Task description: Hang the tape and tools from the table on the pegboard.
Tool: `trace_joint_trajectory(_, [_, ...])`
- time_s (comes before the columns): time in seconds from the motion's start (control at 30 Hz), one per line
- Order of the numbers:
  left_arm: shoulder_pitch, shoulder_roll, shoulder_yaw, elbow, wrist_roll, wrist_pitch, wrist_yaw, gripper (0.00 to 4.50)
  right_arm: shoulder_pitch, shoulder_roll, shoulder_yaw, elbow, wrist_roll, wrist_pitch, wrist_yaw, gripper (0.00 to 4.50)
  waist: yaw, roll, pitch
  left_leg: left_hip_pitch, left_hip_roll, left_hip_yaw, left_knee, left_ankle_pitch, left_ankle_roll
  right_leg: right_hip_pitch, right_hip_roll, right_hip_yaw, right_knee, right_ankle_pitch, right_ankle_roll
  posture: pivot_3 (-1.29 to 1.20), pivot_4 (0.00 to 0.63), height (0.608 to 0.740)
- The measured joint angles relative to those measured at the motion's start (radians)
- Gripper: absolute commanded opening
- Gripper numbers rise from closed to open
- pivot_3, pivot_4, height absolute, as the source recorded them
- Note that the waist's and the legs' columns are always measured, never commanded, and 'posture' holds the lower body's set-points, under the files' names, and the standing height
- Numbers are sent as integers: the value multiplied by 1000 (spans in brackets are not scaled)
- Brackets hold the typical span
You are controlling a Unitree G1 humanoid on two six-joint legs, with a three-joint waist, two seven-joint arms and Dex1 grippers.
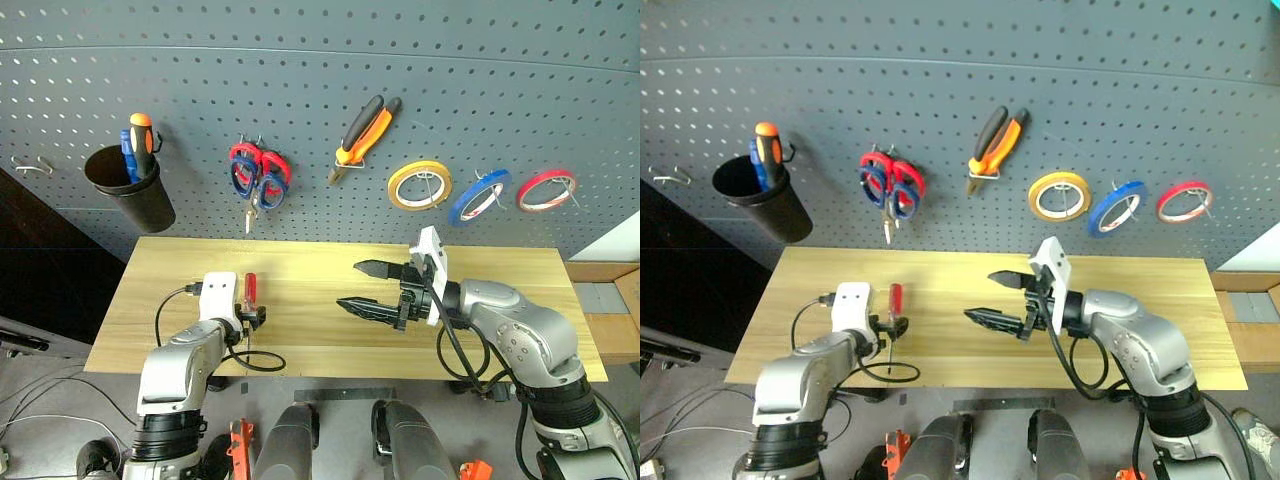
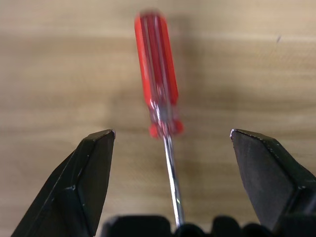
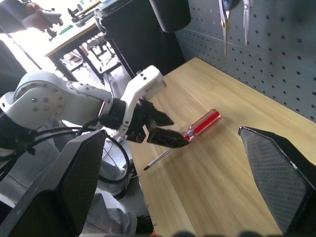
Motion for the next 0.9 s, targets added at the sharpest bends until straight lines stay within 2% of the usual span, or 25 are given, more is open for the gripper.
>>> trace_joint_trajectory(0.23, [-89, -45, 2, 67, 18, 21, 47, 4012, 3, -3, 0, -15, 6, 16, -8, 4500, 0, -1, 7, 0, 0, 0, 0, 0, 0, 0, 0, -1, 0, 0, 0, 71, 346, 740])
trace_joint_trajectory(0.83, [-279, -23, 39, 347, 46, 8, 66, 4012, 13, -21, -1, -32, 35, 56, -29, 4500, 0, -3, 25, -2, 0, 0, -2, 0, -1, -2, 0, -1, -2, 0, 1, 57, 362, 740])
trace_joint_trajectory(0.9, [-283, -24, 43, 354, 47, 6, 62, 3650, 15, -21, -1, -35, 36, 64, -38, 4500, 0, -2, 25, -2, 0, 0, -2, 0, -1, -2, 0, -1, -2, 0, 1, 58, 362, 740])
